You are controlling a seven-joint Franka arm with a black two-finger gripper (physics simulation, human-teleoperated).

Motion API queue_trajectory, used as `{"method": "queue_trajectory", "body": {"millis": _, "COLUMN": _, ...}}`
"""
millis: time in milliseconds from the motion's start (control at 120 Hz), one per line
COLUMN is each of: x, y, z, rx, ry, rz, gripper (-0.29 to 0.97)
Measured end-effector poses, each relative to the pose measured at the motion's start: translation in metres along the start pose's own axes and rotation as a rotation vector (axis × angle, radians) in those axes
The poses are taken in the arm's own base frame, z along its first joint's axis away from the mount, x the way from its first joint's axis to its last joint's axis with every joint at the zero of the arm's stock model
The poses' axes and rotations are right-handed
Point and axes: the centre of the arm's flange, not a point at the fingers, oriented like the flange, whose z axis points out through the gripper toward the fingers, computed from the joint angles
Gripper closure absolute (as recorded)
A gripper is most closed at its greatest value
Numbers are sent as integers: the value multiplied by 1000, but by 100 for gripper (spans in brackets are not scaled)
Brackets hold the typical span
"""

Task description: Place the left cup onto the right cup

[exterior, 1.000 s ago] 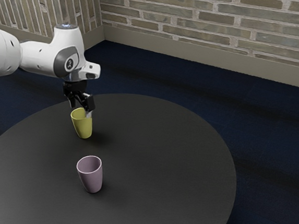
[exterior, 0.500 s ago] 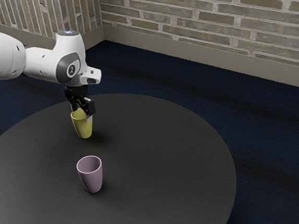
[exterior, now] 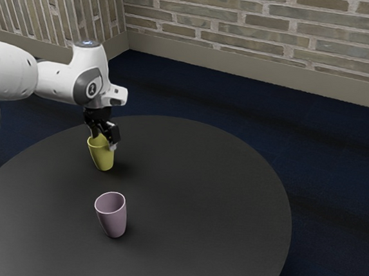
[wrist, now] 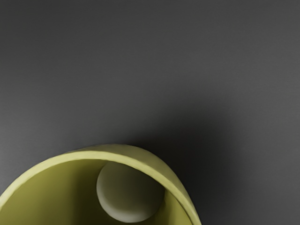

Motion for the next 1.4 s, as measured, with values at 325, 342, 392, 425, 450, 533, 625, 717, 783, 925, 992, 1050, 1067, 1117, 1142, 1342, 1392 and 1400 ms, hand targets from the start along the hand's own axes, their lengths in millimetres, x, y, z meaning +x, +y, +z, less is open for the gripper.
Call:
{"method": "queue_trajectory", "body": {"millis": 325, "x": 2, "y": -5, "z": 16, "rx": -2, "ry": -7, "rz": 2, "gripper": 0}}
{"method": "queue_trajectory", "body": {"millis": 342, "x": 2, "y": -5, "z": 17, "rx": -2, "ry": -7, "rz": 2, "gripper": 0}}
{"method": "queue_trajectory", "body": {"millis": 392, "x": 2, "y": -5, "z": 19, "rx": -2, "ry": -7, "rz": 4, "gripper": 0}}
{"method": "queue_trajectory", "body": {"millis": 425, "x": 3, "y": -5, "z": 20, "rx": -2, "ry": -6, "rz": 5, "gripper": 0}}
{"method": "queue_trajectory", "body": {"millis": 450, "x": 3, "y": -5, "z": 21, "rx": -2, "ry": -6, "rz": 6, "gripper": 0}}
{"method": "queue_trajectory", "body": {"millis": 533, "x": 4, "y": -5, "z": 22, "rx": 0, "ry": -2, "rz": 8, "gripper": 0}}
{"method": "queue_trajectory", "body": {"millis": 625, "x": 5, "y": -5, "z": 22, "rx": 0, "ry": 1, "rz": 9, "gripper": 0}}
{"method": "queue_trajectory", "body": {"millis": 717, "x": 5, "y": -5, "z": 22, "rx": -2, "ry": 3, "rz": 9, "gripper": 3}}
{"method": "queue_trajectory", "body": {"millis": 783, "x": 6, "y": -4, "z": 23, "rx": -5, "ry": 4, "rz": 8, "gripper": 7}}
{"method": "queue_trajectory", "body": {"millis": 925, "x": 6, "y": -4, "z": 26, "rx": -8, "ry": 7, "rz": 8, "gripper": 20}}
{"method": "queue_trajectory", "body": {"millis": 992, "x": 7, "y": -3, "z": 27, "rx": -8, "ry": 7, "rz": 9, "gripper": 27}}
{"method": "queue_trajectory", "body": {"millis": 1050, "x": 7, "y": -3, "z": 29, "rx": -9, "ry": 8, "rz": 9, "gripper": 32}}
{"method": "queue_trajectory", "body": {"millis": 1067, "x": 7, "y": -3, "z": 29, "rx": -9, "ry": 8, "rz": 9, "gripper": 33}}
{"method": "queue_trajectory", "body": {"millis": 1117, "x": 7, "y": -3, "z": 31, "rx": -9, "ry": 7, "rz": 9, "gripper": 37}}
{"method": "queue_trajectory", "body": {"millis": 1142, "x": 7, "y": -3, "z": 31, "rx": -10, "ry": 7, "rz": 9, "gripper": 38}}
{"method": "queue_trajectory", "body": {"millis": 1342, "x": 8, "y": -3, "z": 37, "rx": -17, "ry": 9, "rz": 4, "gripper": 48}}
{"method": "queue_trajectory", "body": {"millis": 1392, "x": 8, "y": -3, "z": 37, "rx": -18, "ry": 9, "rz": 3, "gripper": 51}}
{"method": "queue_trajectory", "body": {"millis": 1400, "x": 8, "y": -3, "z": 37, "rx": -18, "ry": 9, "rz": 3, "gripper": 51}}
